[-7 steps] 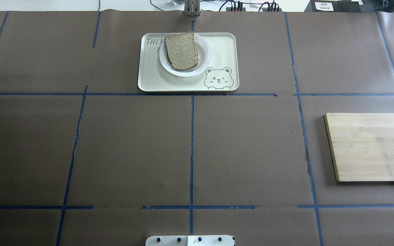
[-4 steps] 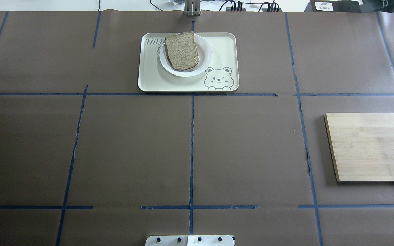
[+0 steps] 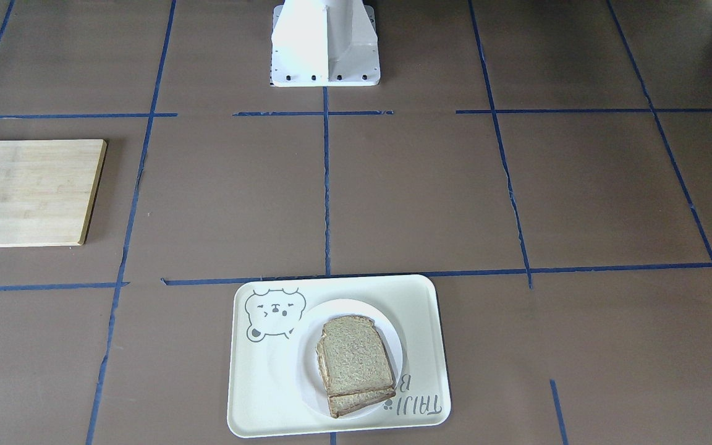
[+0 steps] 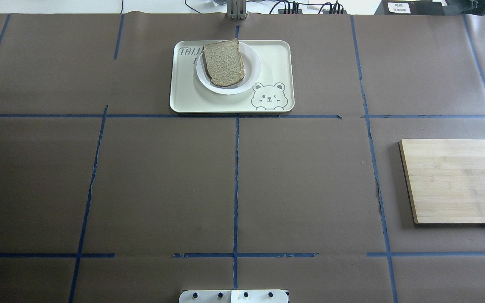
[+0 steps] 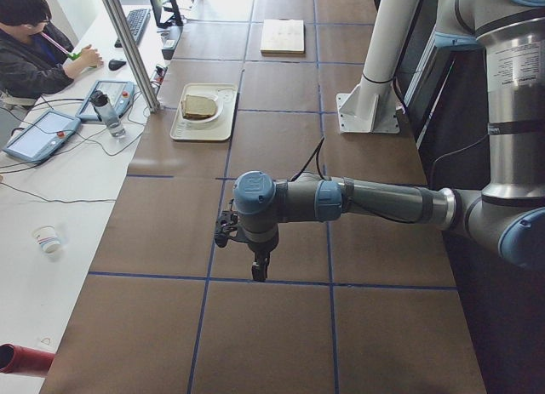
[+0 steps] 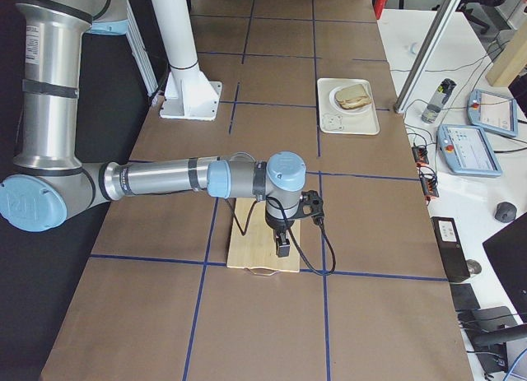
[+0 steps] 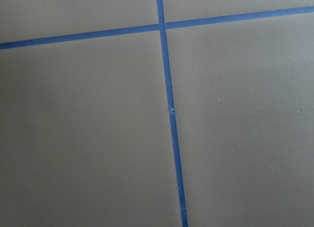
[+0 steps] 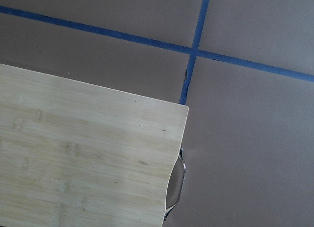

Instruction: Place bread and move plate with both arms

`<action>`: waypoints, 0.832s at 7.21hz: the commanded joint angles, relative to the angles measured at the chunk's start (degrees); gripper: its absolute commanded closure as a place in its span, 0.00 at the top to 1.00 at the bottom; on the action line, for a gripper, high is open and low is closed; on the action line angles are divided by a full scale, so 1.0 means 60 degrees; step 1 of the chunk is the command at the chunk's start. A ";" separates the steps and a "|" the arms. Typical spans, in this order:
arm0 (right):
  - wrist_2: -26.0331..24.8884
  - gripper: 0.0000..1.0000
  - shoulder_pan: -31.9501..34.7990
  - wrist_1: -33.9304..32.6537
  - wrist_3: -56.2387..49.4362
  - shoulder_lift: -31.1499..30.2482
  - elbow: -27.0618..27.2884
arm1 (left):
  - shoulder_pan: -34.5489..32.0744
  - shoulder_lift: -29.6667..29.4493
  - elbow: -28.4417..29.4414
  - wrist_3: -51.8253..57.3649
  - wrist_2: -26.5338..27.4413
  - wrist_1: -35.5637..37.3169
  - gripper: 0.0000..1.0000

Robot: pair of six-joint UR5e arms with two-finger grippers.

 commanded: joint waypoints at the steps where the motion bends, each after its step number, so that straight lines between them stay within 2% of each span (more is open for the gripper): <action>1: 0.0000 1.00 0.0000 0.0000 0.0000 -0.0001 0.0000 | -0.0029 0.0106 0.0039 -0.0037 -0.0003 -0.0241 1.00; 6: 0.0015 1.00 0.0000 0.0015 0.0000 -0.0001 -0.0073 | -0.0015 0.0077 0.0259 0.0006 0.0071 -0.0212 1.00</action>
